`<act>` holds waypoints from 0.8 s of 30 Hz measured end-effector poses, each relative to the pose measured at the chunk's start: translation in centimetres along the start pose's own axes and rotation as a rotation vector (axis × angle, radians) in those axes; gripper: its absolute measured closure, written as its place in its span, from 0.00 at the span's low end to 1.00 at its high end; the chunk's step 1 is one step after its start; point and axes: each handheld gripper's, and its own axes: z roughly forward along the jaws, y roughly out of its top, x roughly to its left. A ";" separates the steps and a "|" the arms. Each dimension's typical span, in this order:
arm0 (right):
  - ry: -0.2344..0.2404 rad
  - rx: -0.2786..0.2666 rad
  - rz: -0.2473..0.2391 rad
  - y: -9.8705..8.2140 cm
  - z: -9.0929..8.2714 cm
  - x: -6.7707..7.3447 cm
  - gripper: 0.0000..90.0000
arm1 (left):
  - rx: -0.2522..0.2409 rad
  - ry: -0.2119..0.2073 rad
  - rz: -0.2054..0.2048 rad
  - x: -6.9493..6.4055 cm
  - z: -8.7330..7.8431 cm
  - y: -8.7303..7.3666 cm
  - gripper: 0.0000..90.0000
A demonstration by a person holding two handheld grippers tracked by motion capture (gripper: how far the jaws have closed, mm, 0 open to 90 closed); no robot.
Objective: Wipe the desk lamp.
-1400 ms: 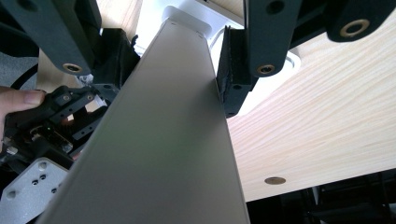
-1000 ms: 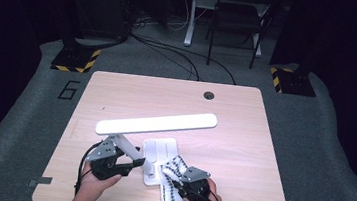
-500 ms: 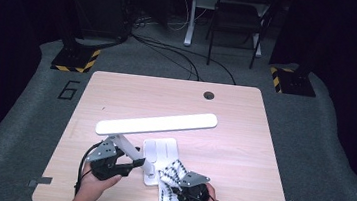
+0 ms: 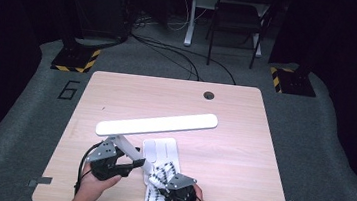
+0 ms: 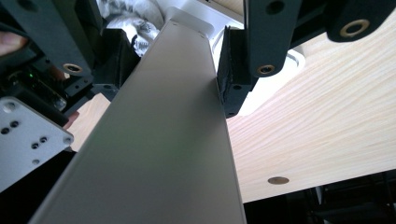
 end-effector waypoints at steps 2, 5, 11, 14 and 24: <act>0.003 0.001 0.001 0.2 0.2 0.3 0.86 | 0.000 0.002 0.000 0.0 0.0 0.0 0.60; 0.011 0.000 -0.016 0.7 0.7 0.8 0.86 | 0.000 0.003 -0.001 0.0 0.0 0.0 0.60; 0.019 -0.001 -0.045 1.4 1.6 1.8 0.87 | 0.006 -0.004 0.004 0.0 -0.1 0.0 0.60; 0.030 0.007 -0.049 1.9 2.0 2.4 0.87 | 0.003 0.007 0.002 0.0 0.0 0.0 0.60; 0.063 0.010 -0.041 2.2 2.4 2.4 0.88 | 0.003 -0.008 -0.008 0.2 0.0 0.0 0.60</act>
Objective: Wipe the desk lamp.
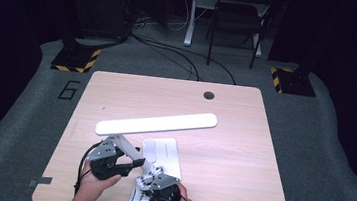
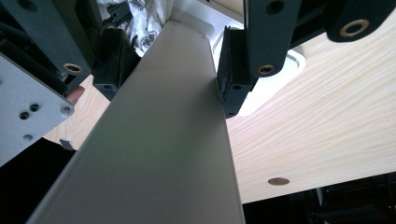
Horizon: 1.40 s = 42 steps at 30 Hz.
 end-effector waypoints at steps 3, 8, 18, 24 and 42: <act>-0.010 -0.013 -0.022 -0.1 0.0 -0.1 0.88 | 0.001 0.004 0.000 0.0 0.0 0.0 0.60; -0.032 0.001 -0.002 -0.8 -1.0 -0.7 0.88 | -0.001 -0.009 0.006 0.2 0.0 0.0 0.60; -0.101 0.010 0.067 -2.8 -3.6 -3.4 0.88 | -0.001 -0.002 0.008 0.1 0.1 0.0 0.60; -0.125 0.027 0.073 -3.2 -4.4 -4.2 0.87 | 0.000 0.000 0.002 0.1 0.1 0.0 0.60; -0.214 0.010 0.173 -4.8 -6.7 -6.9 0.83 | -0.011 -0.047 -0.015 0.8 -0.3 0.2 0.57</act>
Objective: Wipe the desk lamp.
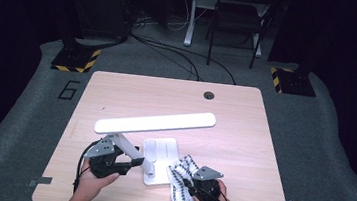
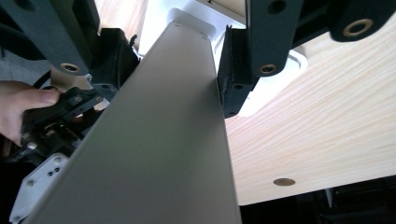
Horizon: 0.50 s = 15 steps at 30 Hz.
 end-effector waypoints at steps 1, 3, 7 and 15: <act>-0.003 -0.002 -0.002 0.0 0.0 0.0 0.83 | -0.007 0.001 -0.004 0.0 -0.2 0.1 0.56; -0.003 -0.006 0.017 -0.1 0.1 0.1 0.82 | -0.026 -0.004 -0.011 0.2 -0.8 0.5 0.55; 0.000 -0.002 0.024 -0.1 0.2 0.0 0.82 | -0.023 -0.001 -0.003 0.3 -1.4 1.1 0.53; -0.001 -0.006 0.031 -0.2 0.3 0.0 0.81 | -0.012 -0.013 0.017 0.0 -2.0 2.3 0.51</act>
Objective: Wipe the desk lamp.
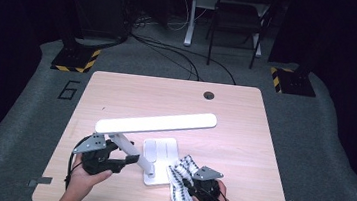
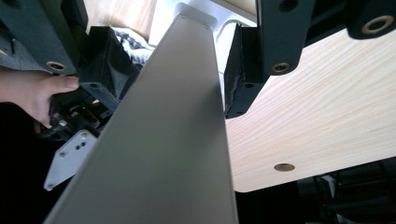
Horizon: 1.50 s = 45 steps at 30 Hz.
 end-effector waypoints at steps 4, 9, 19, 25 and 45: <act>0.001 0.004 0.003 0.0 0.0 0.0 0.81 | 0.007 -0.006 0.006 -0.1 -0.4 0.6 0.50; 0.002 0.005 0.004 0.0 0.1 0.0 0.81 | 0.010 0.013 0.024 -0.3 -0.6 0.8 0.50; 0.002 0.002 -0.004 0.0 0.1 0.0 0.81 | -0.058 0.012 -0.030 -0.1 -2.6 2.1 0.49; -0.004 0.003 -0.003 0.0 0.1 0.0 0.80 | -0.061 0.007 -0.027 -0.2 -3.1 3.2 0.50; -0.001 0.008 0.012 -0.1 0.1 0.1 0.80 | 0.023 0.068 0.019 -0.8 -3.7 5.5 0.58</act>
